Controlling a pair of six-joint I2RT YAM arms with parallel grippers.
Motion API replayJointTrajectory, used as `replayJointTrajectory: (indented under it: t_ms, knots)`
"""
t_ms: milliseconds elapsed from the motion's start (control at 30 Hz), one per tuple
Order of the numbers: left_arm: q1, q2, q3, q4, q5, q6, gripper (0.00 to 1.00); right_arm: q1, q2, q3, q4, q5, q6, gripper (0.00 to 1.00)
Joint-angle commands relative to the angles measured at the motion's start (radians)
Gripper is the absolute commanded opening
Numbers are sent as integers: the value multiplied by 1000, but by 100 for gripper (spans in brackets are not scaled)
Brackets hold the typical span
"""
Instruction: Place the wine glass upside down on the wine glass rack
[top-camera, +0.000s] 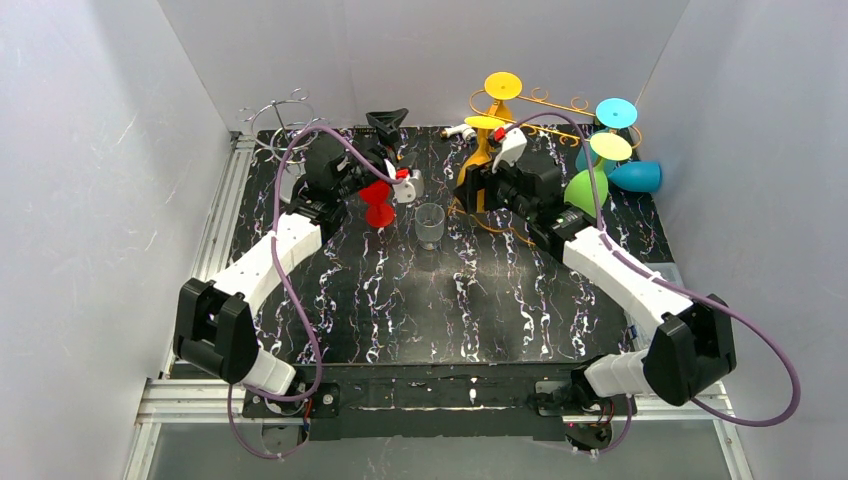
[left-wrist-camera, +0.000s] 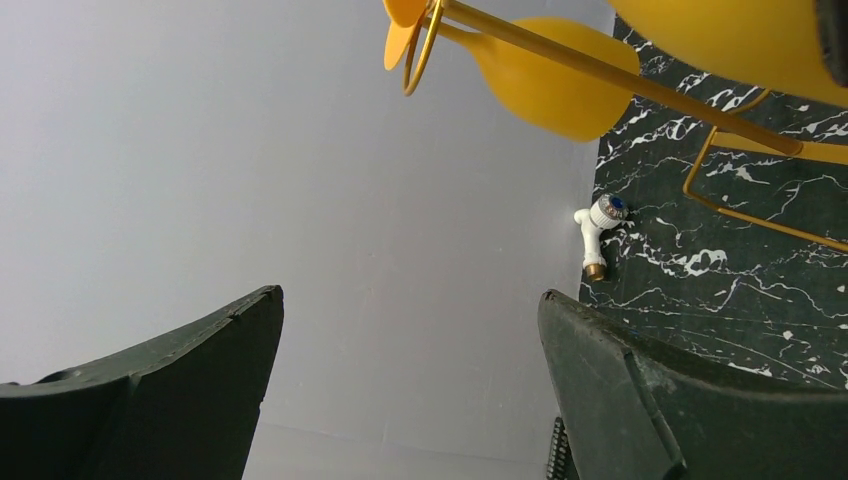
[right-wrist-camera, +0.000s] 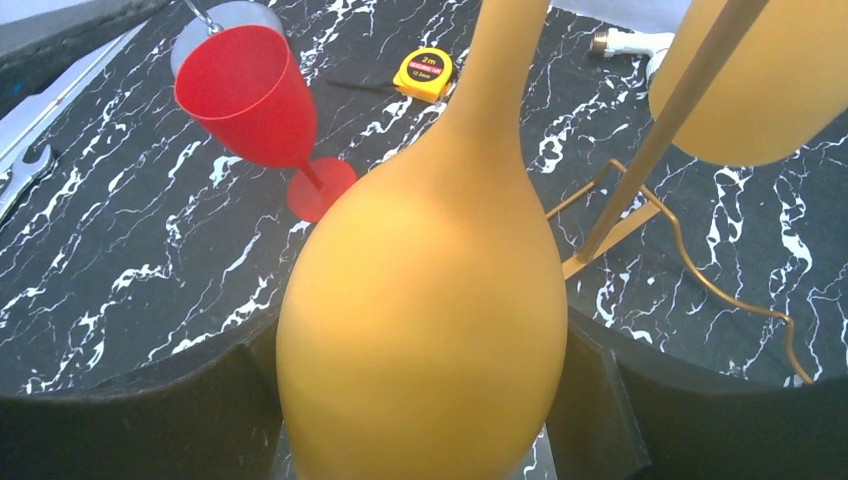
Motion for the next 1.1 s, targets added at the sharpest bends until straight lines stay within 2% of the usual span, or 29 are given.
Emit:
replayJointTrajectory:
  t_ms: [0,200,667,1067]
  knots:
    - [4,-60,-19,12,-5,-18,98,1,16,76,116,14,-46,45]
    - [6,-59,-21,13,7,-4,98,-3,35,66,136,54,-62,45]
    - [10,-63,-26,12,10,12,98,-51,73,25,185,31,-51,45]
    - [11,-67,-31,12,24,31,98,-57,100,-25,219,29,-28,50]
